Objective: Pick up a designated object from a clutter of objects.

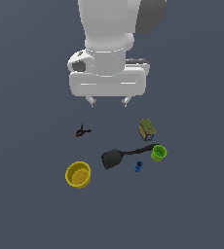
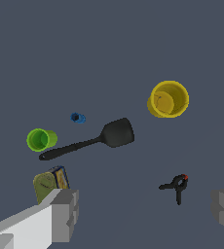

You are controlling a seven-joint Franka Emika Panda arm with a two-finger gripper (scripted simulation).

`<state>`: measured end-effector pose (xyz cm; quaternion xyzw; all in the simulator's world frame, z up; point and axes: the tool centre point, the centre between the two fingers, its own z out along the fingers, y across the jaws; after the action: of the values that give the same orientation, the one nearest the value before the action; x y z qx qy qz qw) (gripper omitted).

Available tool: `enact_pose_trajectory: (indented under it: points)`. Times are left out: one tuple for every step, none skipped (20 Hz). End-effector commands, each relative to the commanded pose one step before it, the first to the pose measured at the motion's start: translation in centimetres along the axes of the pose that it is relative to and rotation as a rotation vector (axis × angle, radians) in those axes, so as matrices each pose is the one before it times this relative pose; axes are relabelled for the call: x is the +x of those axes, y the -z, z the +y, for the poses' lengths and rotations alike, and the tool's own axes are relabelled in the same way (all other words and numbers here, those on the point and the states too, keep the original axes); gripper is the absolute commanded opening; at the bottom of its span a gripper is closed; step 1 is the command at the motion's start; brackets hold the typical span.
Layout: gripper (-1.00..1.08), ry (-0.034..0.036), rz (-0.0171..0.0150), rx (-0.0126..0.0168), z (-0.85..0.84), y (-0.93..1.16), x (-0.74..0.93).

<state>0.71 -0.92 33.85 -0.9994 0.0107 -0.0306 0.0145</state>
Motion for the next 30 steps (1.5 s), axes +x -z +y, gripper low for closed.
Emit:
enact_pose_trajectory:
  points:
    - [1.00, -0.00012, 0.00051, 0.00054, -0.013, 0.002, 0.008]
    - [1.00, 0.00181, -0.00009, -0.00023, 0.014, 0.037, -0.011]
    - [1.00, 0.00069, 0.00004, 0.00001, 0.015, 0.018, -0.004]
    - [1.00, 0.00000, 0.00000, 0.00000, -0.024, -0.009, 0.003]
    - [1.00, -0.00168, 0.00004, 0.00016, 0.004, -0.028, 0.007]
    - [1.00, -0.00249, -0.00009, 0.00005, -0.023, -0.056, 0.014]
    - [1.00, -0.00358, -0.00017, 0.00002, -0.028, -0.080, 0.020]
    - [1.00, -0.00463, -0.00024, -0.00001, -0.037, -0.104, 0.025]
    - [1.00, -0.00569, -0.00032, -0.00004, -0.047, -0.128, 0.031]
    - [1.00, -0.00679, -0.00039, -0.00006, -0.054, -0.152, 0.036]
    - [1.00, -0.00777, -0.00045, -0.00009, -0.065, -0.175, 0.040]
    - [1.00, -0.00869, -0.00050, -0.00010, -0.074, -0.197, 0.043]
    - [1.00, -0.00963, -0.00054, -0.00011, -0.081, -0.217, 0.046]
    - [1.00, -0.01066, -0.00059, -0.00011, -0.091, -0.241, 0.049]
    - [1.00, -0.01158, -0.00063, -0.00012, -0.099, -0.261, 0.051]
    - [1.00, -0.01249, -0.00068, -0.00015, -0.108, -0.282, 0.052]
    - [1.00, -0.01356, -0.00074, -0.00019, -0.120, -0.308, 0.053]
    - [1.00, -0.01458, -0.00079, -0.00022, -0.129, -0.331, 0.053]
    - [1.00, -0.01546, -0.00083, -0.00026, -0.137, -0.351, 0.052]
    - [1.00, -0.01650, -0.00088, -0.00029, -0.147, -0.375, 0.051]
    - [1.00, -0.01756, -0.00093, -0.00034, -0.158, -0.400, 0.048]
    - [1.00, -0.01865, -0.00098, -0.00039, -0.169, -0.425, 0.045]
    - [1.00, -0.01973, -0.00102, -0.00044, -0.180, -0.451, 0.040]
    - [1.00, -0.02081, -0.00106, -0.00050, -0.190, -0.476, 0.033]
    - [1.00, -0.02161, -0.00109, -0.00056, -0.198, -0.495, 0.026]
    - [1.00, -0.02183, -0.00108, -0.00061, -0.200, -0.501, 0.016]
    - [1.00, -0.02182, -0.00106, -0.00065, -0.199, -0.501, 0.007]
    - [1.00, -0.02182, -0.00103, -0.00068, -0.198, -0.501, -0.002]
    - [1.00, -0.02181, -0.00101, -0.00072, -0.197, -0.502, -0.012]
    - [1.00, -0.02180, -0.00099, -0.00075, -0.196, -0.502, -0.021]
